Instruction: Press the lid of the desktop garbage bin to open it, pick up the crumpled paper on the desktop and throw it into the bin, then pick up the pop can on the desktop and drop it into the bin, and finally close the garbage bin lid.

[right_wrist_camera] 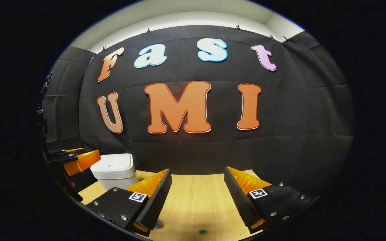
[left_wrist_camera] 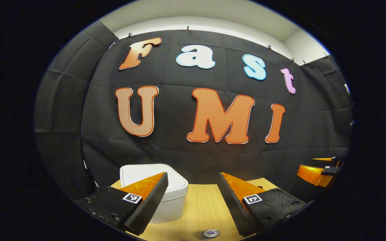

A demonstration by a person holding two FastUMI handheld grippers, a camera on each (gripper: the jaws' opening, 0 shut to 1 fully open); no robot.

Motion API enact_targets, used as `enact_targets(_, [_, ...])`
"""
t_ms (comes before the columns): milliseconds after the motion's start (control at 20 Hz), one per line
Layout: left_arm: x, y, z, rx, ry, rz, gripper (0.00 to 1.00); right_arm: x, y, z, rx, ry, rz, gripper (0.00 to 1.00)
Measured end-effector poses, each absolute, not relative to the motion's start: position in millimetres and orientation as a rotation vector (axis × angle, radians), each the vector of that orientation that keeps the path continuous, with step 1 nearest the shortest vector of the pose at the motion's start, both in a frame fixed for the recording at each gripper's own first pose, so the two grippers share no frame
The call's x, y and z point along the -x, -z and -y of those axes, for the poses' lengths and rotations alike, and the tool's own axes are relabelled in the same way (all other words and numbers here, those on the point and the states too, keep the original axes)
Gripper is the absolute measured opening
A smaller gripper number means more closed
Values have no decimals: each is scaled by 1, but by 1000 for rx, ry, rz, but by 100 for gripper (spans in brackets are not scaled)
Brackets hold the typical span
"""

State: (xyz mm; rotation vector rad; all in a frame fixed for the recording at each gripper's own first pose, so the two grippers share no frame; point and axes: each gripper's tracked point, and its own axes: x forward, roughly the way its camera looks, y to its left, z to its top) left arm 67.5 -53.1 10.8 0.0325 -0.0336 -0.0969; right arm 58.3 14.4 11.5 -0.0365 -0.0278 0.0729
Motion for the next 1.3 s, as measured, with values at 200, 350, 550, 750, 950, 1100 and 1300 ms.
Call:
enact_targets(200, [-71, -14, 46, -19, 88, 36, 94, -55, -13, -13, 39, -61, 32, 94])
enact_targets(350, [-68, -18, 41, -30, 82, 41, 93, -55, -14, -11, 35, -54, 31, 94])
enact_targets(550, [-69, -19, 39, -40, 81, 43, 94, -53, -14, -10, 29, -49, 29, 94])
enact_targets(750, [-67, -20, 35, -26, 74, 40, 94, -53, -13, -8, 38, -49, 20, 94])
enact_targets(950, [-63, -24, 27, -17, 60, 46, 93, -51, -14, -10, 38, -53, 20, 94])
enact_targets(1100, [-60, -28, 26, -33, 53, 58, 92, -52, -12, -8, 40, -53, 16, 94])
enact_targets(1300, [-57, -29, 28, -41, 69, 69, 78, -50, -10, -9, 36, -63, 11, 94])
